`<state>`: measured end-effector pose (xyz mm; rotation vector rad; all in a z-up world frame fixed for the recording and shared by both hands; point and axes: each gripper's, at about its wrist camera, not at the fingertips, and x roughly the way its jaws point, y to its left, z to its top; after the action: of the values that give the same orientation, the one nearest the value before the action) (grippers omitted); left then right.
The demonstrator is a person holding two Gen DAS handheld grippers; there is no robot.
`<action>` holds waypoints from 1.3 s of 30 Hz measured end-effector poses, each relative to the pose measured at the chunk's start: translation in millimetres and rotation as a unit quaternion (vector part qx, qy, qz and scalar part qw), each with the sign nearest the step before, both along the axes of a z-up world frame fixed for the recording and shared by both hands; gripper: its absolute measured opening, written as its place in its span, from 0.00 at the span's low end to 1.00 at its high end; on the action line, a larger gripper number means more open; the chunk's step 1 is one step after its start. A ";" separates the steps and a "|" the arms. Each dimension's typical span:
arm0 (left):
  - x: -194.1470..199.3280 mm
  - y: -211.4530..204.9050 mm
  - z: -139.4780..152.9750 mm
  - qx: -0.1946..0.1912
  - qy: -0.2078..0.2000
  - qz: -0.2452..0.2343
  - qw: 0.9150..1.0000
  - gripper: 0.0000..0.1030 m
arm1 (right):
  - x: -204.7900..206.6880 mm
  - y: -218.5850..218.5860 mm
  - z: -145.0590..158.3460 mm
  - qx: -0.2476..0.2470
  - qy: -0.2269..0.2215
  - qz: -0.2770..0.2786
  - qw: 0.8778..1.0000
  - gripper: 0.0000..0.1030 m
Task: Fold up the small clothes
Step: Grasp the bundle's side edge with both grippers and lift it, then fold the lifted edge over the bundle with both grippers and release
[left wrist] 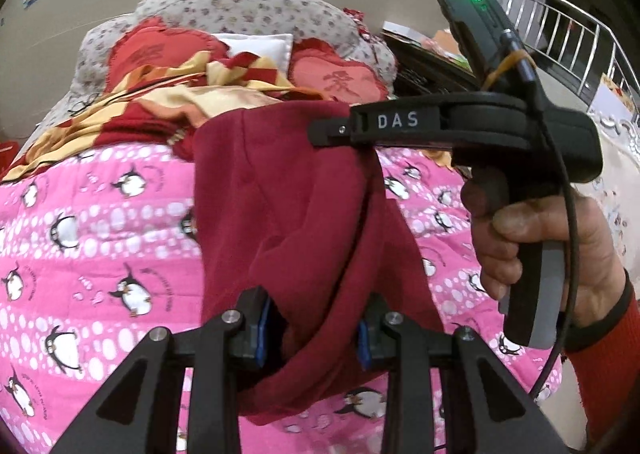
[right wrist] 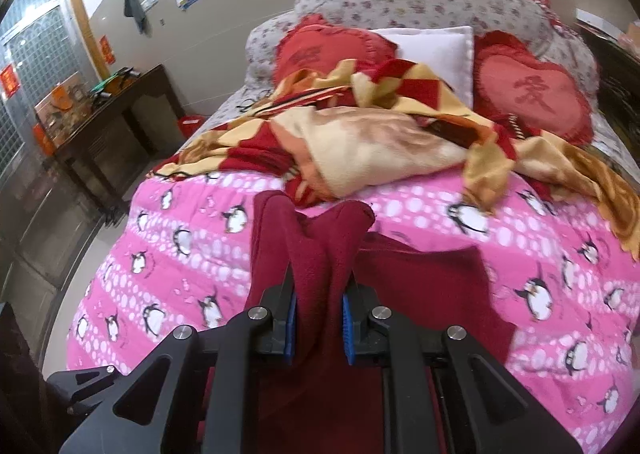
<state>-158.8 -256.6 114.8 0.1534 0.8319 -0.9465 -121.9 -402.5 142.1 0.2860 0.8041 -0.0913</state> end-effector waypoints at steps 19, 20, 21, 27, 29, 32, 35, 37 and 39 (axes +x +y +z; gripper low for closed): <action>-26.6 -96.1 -60.2 0.045 0.076 -0.047 0.995 0.45 | -29.4 -94.8 -77.0 0.031 0.058 -0.094 0.993 0.32; -28.8 -94.2 -59.3 0.044 0.079 -0.055 0.994 0.50 | -30.1 -96.4 -82.5 0.032 0.060 -0.097 0.993 0.38; -31.4 -90.0 -55.4 0.041 0.080 -0.068 0.994 0.53 | -33.4 -97.9 -83.6 0.031 0.056 -0.101 0.993 0.42; -47.6 -31.1 -21.7 0.004 0.040 -0.103 0.994 0.80 | -76.9 -93.7 -51.5 0.034 0.036 -0.116 0.992 0.47; -44.7 -18.4 -20.3 0.017 0.005 -0.082 0.996 0.80 | -89.9 -82.1 -35.9 0.039 0.008 -0.098 0.994 0.47; -30.9 -12.6 -30.8 0.043 0.005 -0.047 0.998 0.80 | -92.4 -56.9 -21.5 0.045 -0.013 -0.050 0.998 0.47; -20.3 -8.0 -41.7 0.037 0.030 -0.026 0.999 0.80 | -83.2 -26.2 -28.1 0.037 0.001 -0.005 0.999 0.47; -19.7 -8.7 -49.9 0.046 0.034 -0.026 0.998 0.80 | -86.6 -12.5 -43.4 0.014 0.022 0.005 1.000 0.47; -23.4 -9.2 -62.0 0.067 0.036 -0.037 0.996 0.80 | -93.9 -8.3 -68.7 -0.032 0.057 -0.006 0.998 0.46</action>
<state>-182.2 -265.8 52.8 0.2686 0.9620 -0.9704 -215.8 -410.8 73.4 0.2261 0.9117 -0.1453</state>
